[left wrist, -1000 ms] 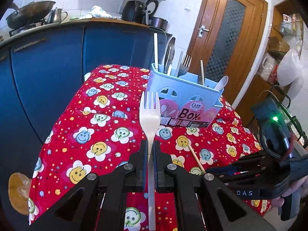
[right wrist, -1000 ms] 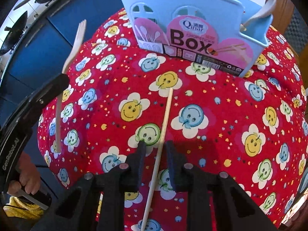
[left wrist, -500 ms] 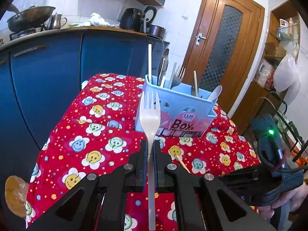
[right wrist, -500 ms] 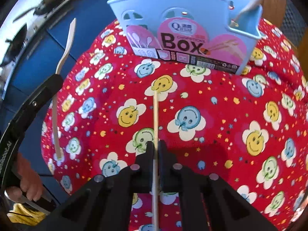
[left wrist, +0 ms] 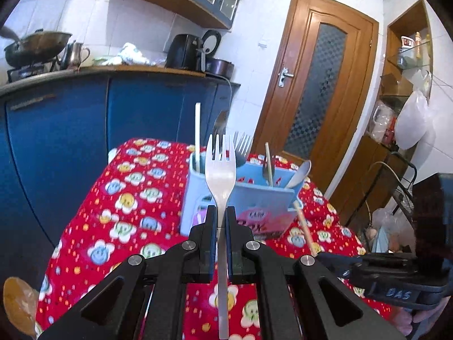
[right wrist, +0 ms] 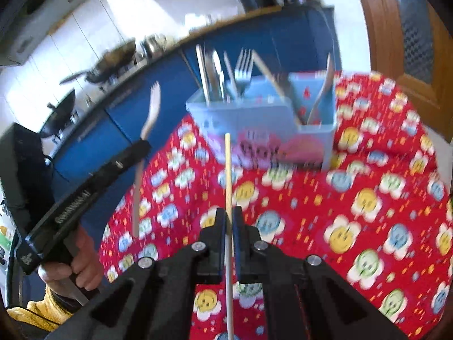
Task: Organize utensils
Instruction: 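Lift the wooden fork with the left gripper toward the caddy while the right carries the chopstick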
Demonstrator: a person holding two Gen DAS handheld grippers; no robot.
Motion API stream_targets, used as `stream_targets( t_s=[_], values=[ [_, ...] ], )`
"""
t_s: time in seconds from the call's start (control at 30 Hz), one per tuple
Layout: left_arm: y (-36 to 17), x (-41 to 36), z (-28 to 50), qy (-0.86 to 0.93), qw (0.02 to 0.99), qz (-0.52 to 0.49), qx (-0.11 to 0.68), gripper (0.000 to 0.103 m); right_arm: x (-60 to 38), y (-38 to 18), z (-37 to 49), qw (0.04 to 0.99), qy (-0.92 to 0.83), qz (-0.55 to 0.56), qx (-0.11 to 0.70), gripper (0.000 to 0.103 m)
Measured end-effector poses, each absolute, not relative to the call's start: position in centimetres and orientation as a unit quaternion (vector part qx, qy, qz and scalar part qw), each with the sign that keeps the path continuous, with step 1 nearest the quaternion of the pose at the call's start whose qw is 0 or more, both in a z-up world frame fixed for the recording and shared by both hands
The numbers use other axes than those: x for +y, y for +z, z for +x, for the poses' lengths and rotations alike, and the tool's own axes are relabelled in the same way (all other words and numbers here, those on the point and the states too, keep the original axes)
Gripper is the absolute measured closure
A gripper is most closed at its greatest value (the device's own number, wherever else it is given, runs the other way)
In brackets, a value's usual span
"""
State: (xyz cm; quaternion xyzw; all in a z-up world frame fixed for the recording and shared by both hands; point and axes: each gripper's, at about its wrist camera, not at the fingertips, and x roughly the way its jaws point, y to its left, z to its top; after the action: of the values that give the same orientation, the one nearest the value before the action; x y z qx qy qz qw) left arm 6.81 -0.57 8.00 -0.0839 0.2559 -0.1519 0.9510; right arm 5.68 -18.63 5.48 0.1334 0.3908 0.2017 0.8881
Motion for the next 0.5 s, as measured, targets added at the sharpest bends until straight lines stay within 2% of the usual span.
stream_targets(
  t_s=[0.5],
  values=[
    [12.1, -3.1, 12.6, -0.135, 0.976, -0.075, 0.155, 0.098, -21.7, 9.7, 9.6, 0.939, 0.175, 0.158, 0.249, 0.097]
  ],
)
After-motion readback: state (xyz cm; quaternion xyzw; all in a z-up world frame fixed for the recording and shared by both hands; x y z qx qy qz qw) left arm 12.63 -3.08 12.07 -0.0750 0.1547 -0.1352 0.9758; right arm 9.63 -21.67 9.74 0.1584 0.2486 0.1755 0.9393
